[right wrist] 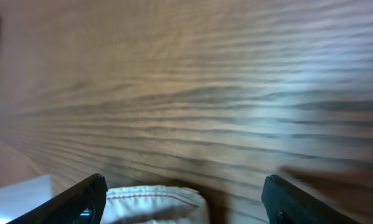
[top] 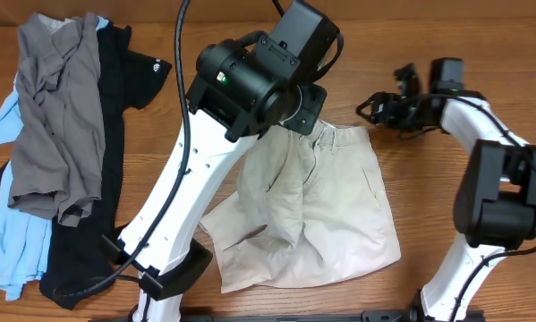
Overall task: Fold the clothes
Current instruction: 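Grasp the waistband corners with both grippers and lift the shorts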
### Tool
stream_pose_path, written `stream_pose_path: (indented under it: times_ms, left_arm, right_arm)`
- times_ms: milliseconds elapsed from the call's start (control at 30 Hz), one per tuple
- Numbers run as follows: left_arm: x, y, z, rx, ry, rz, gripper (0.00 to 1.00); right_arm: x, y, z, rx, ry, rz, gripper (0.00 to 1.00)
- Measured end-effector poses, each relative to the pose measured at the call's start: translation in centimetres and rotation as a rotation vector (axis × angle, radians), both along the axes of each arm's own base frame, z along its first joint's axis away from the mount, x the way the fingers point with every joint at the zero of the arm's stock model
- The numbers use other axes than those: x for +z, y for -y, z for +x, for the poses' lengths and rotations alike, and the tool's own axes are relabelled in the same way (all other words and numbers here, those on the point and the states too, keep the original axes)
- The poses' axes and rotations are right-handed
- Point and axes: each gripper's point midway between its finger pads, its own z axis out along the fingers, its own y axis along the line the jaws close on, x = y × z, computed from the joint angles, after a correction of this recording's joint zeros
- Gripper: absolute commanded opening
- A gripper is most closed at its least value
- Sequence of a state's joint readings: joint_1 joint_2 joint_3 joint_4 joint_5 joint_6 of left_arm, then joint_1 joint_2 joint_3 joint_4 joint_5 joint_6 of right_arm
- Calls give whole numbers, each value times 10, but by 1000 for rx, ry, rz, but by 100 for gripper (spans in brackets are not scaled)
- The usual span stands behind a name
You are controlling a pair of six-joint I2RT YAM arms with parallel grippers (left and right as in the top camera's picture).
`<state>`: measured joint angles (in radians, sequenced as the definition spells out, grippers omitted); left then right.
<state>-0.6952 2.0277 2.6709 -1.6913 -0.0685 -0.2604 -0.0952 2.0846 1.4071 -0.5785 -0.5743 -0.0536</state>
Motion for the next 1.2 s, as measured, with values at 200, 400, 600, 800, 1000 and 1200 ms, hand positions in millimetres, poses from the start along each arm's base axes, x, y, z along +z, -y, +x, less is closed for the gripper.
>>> stream_pose_path:
  times_ms: [200, 400, 600, 800, 1000, 1200]
  left_arm:
    - [0, -8, 6, 24, 0, 0, 4]
    - [0, -13, 10, 40, 4, 5, 4]
    - [0, -22, 16, 65, 10, 14, 4]
    - [0, -28, 20, 85, 9, 15, 4]
    - [5, -37, 36, 128, 69, 29, 4]
    - [21, -82, 80, 275, 169, 7, 4]
  right_arm:
    - [-21, -8, -5, 5, -34, -254, 80]
    - [-26, -11, -14, 2, -73, -364, 80]
    - [-26, -11, -43, -18, -212, -347, 61]
    - [-26, -22, -57, -49, -292, -267, 4]
    - [-12, -18, -52, -94, -318, -191, 4]
    - [116, 27, -25, -201, -163, -164, 4]
